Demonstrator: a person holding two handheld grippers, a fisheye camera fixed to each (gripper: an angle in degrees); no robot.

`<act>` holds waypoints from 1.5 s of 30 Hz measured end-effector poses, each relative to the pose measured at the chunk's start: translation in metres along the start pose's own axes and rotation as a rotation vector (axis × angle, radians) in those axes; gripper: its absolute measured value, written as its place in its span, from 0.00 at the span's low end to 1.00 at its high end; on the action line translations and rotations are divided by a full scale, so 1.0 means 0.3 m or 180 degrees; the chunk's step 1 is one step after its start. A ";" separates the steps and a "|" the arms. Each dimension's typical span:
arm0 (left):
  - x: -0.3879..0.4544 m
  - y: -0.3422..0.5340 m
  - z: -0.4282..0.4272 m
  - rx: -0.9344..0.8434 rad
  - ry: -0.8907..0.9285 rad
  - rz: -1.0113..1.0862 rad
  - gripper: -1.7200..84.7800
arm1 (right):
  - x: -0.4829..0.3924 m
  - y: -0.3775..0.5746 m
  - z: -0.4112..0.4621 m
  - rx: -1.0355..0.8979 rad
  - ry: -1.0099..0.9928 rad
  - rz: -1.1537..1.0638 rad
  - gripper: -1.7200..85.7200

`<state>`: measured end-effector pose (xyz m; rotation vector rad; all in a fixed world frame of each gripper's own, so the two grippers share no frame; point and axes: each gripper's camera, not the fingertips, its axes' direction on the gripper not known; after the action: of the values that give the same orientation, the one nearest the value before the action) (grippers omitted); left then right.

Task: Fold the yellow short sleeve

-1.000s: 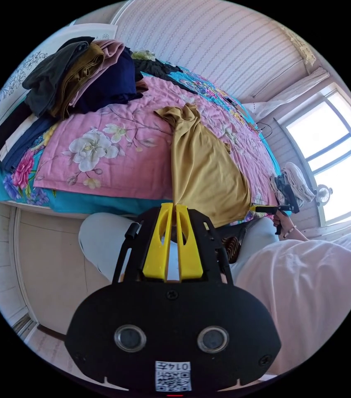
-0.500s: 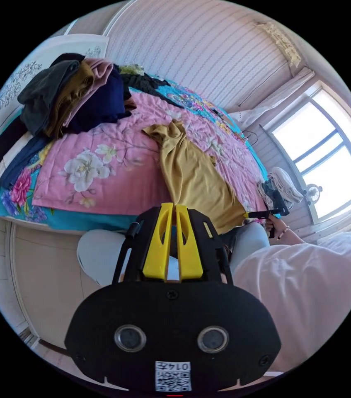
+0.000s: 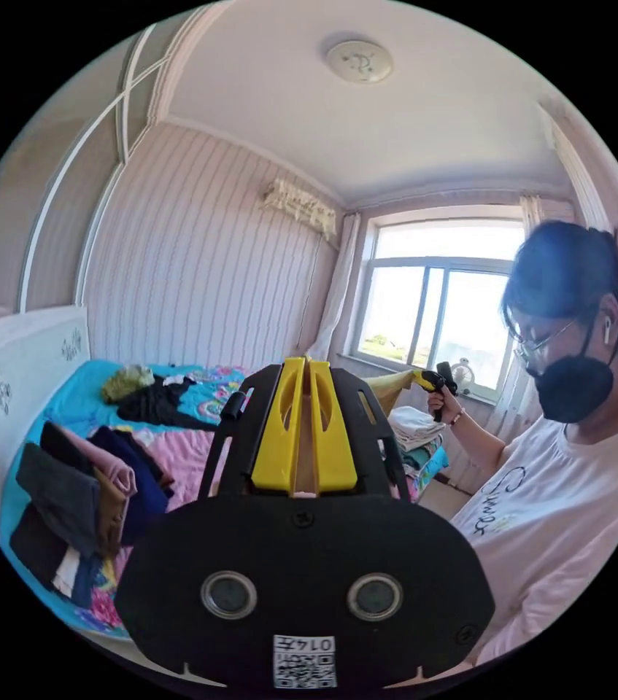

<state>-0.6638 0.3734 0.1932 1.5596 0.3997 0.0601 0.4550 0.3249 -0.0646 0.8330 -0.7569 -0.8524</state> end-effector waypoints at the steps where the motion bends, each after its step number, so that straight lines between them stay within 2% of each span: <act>1: 0.014 -0.028 -0.022 0.0028 -0.0011 0.0057 0.01 | -0.042 -0.024 -0.020 0.0011 -0.0003 -0.0134 0.02; 3: 0.070 -0.116 -0.114 0.0148 0.0040 0.0311 0.01 | -0.202 -0.089 -0.096 0.0020 0.0015 -0.0610 0.02; 7: 0.128 -0.166 -0.211 0.0169 -0.0081 0.0487 0.01 | -0.347 -0.072 -0.179 -0.0032 0.0309 -0.0966 0.02; 12: 0.138 -0.068 -0.186 -0.0137 0.0180 -0.0009 0.01 | -0.250 0.151 -0.206 -0.0118 0.0249 -0.0170 0.02; 16: 0.174 -0.042 -0.146 -0.0371 -0.0334 0.0152 0.01 | -0.213 0.241 -0.242 -0.0187 0.0417 0.0098 0.02; 19: 0.074 -0.043 0.004 -0.0618 -0.0256 -0.0130 0.01 | -0.083 0.248 -0.246 -0.0131 0.0255 0.0306 0.02; 22: -0.106 -0.002 0.281 -0.1010 -0.0170 -0.0503 0.01 | 0.174 0.272 -0.165 0.0031 -0.0033 0.0865 0.02; 24: -0.250 0.006 0.518 -0.1185 0.0100 -0.0885 0.01 | 0.362 0.254 -0.088 -0.0145 0.0434 0.1223 0.02; 26: -0.310 -0.054 0.649 -0.1161 -0.0045 -0.0979 0.01 | 0.444 0.182 -0.077 -0.0201 0.0942 0.1328 0.02; 28: -0.305 -0.159 0.727 -0.0875 -0.0111 -0.0748 0.01 | 0.450 0.076 -0.125 0.0249 0.1058 0.1159 0.02; 30: -0.269 -0.279 0.783 -0.0481 -0.0284 -0.0472 0.01 | 0.372 -0.041 -0.185 0.0924 0.1290 0.0673 0.02; 34: -0.243 -0.311 0.857 -0.0406 -0.0386 -0.0233 0.01 | 0.323 -0.083 -0.155 0.0950 0.1209 0.0207 0.02; 37: -0.269 -0.196 0.960 -0.0931 -0.0627 -0.0080 0.01 | 0.375 0.022 -0.081 0.0581 0.1241 0.0167 0.02; 39: -0.324 -0.041 1.075 -0.1627 -0.0779 -0.0097 0.01 | 0.473 0.167 -0.018 0.0221 0.1360 0.0471 0.02; 40: -0.343 0.005 1.103 -0.1763 -0.0761 -0.0175 0.01 | 0.505 0.211 -0.002 0.0140 0.1373 0.0590 0.02; 45: -0.489 0.459 1.295 -0.2632 -0.0571 -0.1022 0.01 | 0.810 0.662 0.169 -0.0628 0.1514 0.2007 0.02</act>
<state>-0.6609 -0.0375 0.3434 0.6691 0.4074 -0.1485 0.5880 0.1791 0.1844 0.5364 -0.4562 -0.1455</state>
